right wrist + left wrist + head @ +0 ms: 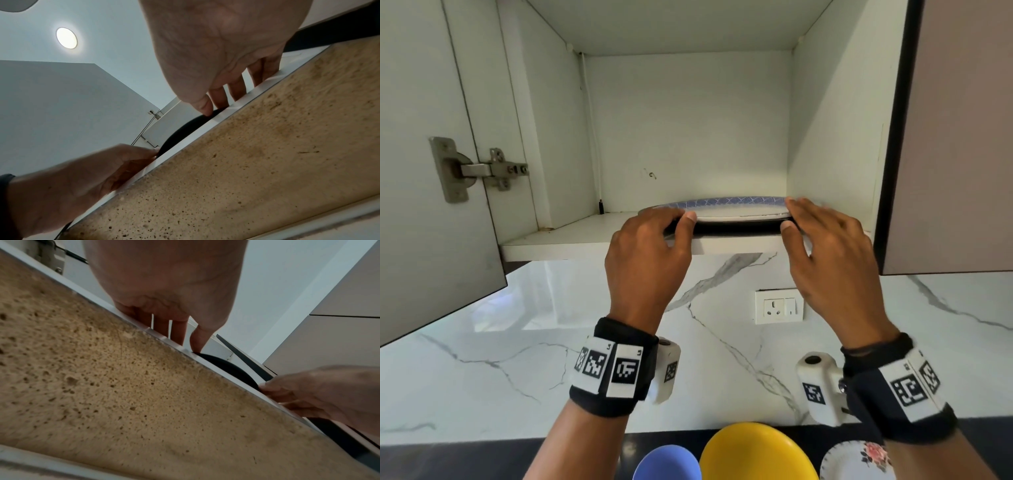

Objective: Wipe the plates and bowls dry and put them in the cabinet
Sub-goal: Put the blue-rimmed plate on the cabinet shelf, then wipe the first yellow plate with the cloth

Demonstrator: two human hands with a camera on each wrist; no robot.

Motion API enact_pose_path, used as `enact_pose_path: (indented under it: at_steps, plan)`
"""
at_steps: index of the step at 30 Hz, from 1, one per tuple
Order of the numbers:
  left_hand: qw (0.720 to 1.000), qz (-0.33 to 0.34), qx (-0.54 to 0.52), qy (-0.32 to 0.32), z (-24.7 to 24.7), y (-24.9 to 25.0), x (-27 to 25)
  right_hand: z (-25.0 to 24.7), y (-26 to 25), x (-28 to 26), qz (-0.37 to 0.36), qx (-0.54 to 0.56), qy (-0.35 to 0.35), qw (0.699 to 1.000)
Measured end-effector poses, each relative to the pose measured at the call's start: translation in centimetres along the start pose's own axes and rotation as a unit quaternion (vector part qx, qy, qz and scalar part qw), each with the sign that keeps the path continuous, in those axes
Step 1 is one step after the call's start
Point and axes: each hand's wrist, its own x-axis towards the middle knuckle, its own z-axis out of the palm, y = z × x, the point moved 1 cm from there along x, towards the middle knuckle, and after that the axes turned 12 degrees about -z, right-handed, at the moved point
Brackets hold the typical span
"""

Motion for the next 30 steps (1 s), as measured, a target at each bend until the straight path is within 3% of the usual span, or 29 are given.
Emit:
enact_pose_path:
  at_steps: [6, 11, 14, 17, 20, 24, 26, 28, 30]
  plan:
    - [0.997, 0.036, -0.063, 0.012, 0.1, -0.6, -0.3, 0.1, -0.1, -0.3, -0.018, 0.046, 0.038, 0.998]
    - [0.971, 0.149, -0.108, 0.155, 0.2, -1.4, -4.4, -0.3, -1.5, -4.3, -0.034, 0.108, 0.205, 0.972]
    - [0.974, 0.154, -0.125, 0.113, 1.2, -3.0, -8.4, 0.1, -1.9, -8.9, -0.04, 0.119, 0.197, 0.972]
    - [0.988, 0.091, -0.123, -0.001, 2.9, -6.2, -14.0, 1.9, -1.1, -16.1, 0.034, 0.156, 0.07, 0.985]
    - [0.988, 0.013, -0.097, -0.121, 4.5, -9.8, -20.5, 4.4, 0.5, -25.5, 0.126, 0.169, -0.148, 0.966]
    - [0.968, -0.043, -0.027, -0.244, 5.6, -13.7, -29.4, 5.4, 1.0, -38.7, 0.208, 0.14, -0.435, 0.865]
    - [0.947, -0.089, -0.003, -0.308, 5.8, -15.3, -33.1, 5.0, 0.3, -43.3, 0.198, 0.096, -0.555, 0.802]
    - [0.91, -0.156, 0.02, -0.385, 6.2, -16.8, -35.9, 4.4, -0.2, -46.6, 0.159, 0.053, -0.628, 0.76]
    - [0.866, -0.213, 0.037, -0.451, 6.3, -17.9, -37.7, 4.0, -0.4, -48.9, 0.146, 0.029, -0.625, 0.766]
